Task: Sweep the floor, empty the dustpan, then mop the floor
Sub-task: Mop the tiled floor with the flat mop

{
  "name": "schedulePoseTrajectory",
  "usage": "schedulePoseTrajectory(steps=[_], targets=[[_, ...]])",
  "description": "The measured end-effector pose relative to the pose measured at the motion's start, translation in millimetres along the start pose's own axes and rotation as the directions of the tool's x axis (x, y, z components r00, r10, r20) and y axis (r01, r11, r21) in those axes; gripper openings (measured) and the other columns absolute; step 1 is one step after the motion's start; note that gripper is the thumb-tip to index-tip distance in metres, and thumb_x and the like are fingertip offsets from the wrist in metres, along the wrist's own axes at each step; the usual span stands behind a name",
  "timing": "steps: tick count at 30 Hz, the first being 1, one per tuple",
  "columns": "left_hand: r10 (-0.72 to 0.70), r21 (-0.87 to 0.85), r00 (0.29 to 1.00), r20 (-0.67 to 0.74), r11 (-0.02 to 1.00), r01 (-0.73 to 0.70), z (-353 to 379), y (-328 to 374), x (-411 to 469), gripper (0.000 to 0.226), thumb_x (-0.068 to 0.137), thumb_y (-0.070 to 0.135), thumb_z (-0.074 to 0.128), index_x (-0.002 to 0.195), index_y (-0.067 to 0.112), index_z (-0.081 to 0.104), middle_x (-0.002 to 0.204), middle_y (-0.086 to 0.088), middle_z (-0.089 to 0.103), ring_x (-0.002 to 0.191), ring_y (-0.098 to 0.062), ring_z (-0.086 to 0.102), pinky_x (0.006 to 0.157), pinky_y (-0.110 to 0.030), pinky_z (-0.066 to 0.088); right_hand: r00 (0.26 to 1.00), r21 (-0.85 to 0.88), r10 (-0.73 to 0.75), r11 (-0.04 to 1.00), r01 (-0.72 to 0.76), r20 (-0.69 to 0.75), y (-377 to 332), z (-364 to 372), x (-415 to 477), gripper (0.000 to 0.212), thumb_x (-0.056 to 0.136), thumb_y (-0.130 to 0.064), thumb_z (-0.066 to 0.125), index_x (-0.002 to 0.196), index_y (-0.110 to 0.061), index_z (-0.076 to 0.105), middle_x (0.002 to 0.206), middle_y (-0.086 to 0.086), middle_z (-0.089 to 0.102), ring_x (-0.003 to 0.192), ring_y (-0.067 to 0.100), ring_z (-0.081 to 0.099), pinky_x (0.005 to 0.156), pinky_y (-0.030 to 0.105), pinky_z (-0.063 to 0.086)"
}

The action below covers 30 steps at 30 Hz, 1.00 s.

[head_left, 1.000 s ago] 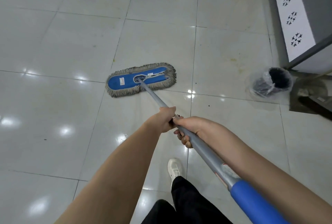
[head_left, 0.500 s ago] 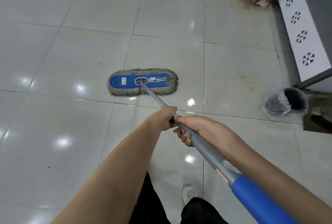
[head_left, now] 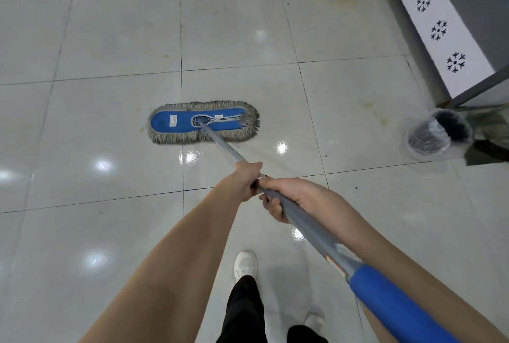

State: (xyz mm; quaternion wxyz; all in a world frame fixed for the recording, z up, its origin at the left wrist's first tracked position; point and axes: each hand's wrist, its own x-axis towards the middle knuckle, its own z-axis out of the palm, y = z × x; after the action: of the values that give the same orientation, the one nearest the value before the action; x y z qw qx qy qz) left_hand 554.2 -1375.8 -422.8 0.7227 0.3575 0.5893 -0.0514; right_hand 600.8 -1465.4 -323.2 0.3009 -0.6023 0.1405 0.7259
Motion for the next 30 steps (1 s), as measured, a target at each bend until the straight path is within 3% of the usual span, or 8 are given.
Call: schedulePoseTrajectory(steps=[3,8,11,16,19,23,30], targets=[[-0.001,-0.041,1.0,-0.004,0.999,0.0,2.5,-6.2,-6.8,0.038,0.099,0.019,0.045,0.13,0.0,0.035,0.078,-0.011,0.049,0.058,-0.017,0.054,0.035,-0.019,0.048,0.999,-0.082,-0.024,0.996,0.02,-0.044,10.7,-1.6,-0.2,0.041,0.099,-0.033,0.047,0.067,-0.009,0.041,0.055,-0.001,0.035,0.02,0.002,0.033,0.026,0.009,0.028],[-0.002,0.01,1.0,-0.018,1.0,0.002,8.0,-33.7,-27.1,0.038,0.099,0.018,0.045,0.132,0.002,0.034,0.075,-0.01,0.049,0.058,-0.017,0.054,0.036,-0.019,0.049,0.998,-0.053,-0.037,0.998,0.035,-0.052,48.3,-6.4,-5.5,0.04,0.099,-0.031,0.048,0.067,-0.009,0.041,0.037,-0.001,0.042,0.02,0.003,0.034,0.027,0.008,0.028],[0.004,0.036,1.0,-0.004,0.999,-0.004,19.1,-59.3,-42.1,0.039,0.099,0.019,0.046,0.132,0.001,0.034,0.07,-0.01,0.051,0.056,-0.017,0.054,0.038,-0.02,0.05,0.997,-0.039,-0.042,0.998,0.039,-0.062,77.2,-15.8,-17.4,0.04,0.099,-0.032,0.048,0.068,-0.008,0.042,0.053,0.0,0.04,0.02,0.003,0.034,0.026,0.008,0.029],[0.007,0.051,0.998,0.069,0.999,-0.01,47.6,-121.9,-72.8,0.032,0.1,0.019,0.045,0.127,0.004,0.036,0.069,-0.01,0.05,0.056,-0.017,0.052,0.046,-0.026,0.051,0.993,-0.012,-0.066,0.998,0.066,-0.1,147.4,-39.2,-35.7,0.037,0.099,-0.032,0.047,0.071,-0.009,0.042,0.032,-0.002,0.041,0.02,0.003,0.034,0.026,0.008,0.029],[0.01,0.004,0.993,0.116,1.0,-0.011,66.2,-165.8,-94.0,0.034,0.099,0.016,0.045,0.13,0.006,0.032,0.068,-0.009,0.046,0.051,-0.017,0.051,0.041,-0.021,0.05,0.984,0.007,-0.108,0.994,0.11,-0.143,198.5,-55.3,-48.4,0.033,0.099,-0.027,0.048,0.072,-0.009,0.041,0.032,-0.001,0.041,0.02,0.004,0.032,0.028,0.007,0.028],[0.012,0.041,0.987,0.16,0.999,-0.019,96.9,-223.2,-122.1,0.048,0.099,0.016,0.046,0.141,0.004,0.024,0.066,-0.009,0.046,0.045,-0.016,0.052,0.039,-0.019,0.049,0.979,0.057,-0.113,0.991,0.124,-0.169,263.9,-79.6,-70.7,0.033,0.099,-0.026,0.046,0.071,-0.009,0.04,0.052,0.002,0.037,0.022,0.004,0.031,0.028,0.007,0.028],[-0.02,0.152,0.973,0.231,0.988,-0.016,157.6,-303.8,-176.5,0.049,0.1,0.017,0.044,0.142,0.007,0.021,0.065,-0.008,0.05,0.054,-0.015,0.053,0.036,-0.017,0.047,0.971,0.124,-0.08,0.986,0.11,-0.227,359.5,-129.2,-111.2,0.038,0.098,-0.03,0.05,0.067,-0.009,0.041,0.039,-0.001,0.041,0.021,0.005,0.032,0.027,0.008,0.027]])
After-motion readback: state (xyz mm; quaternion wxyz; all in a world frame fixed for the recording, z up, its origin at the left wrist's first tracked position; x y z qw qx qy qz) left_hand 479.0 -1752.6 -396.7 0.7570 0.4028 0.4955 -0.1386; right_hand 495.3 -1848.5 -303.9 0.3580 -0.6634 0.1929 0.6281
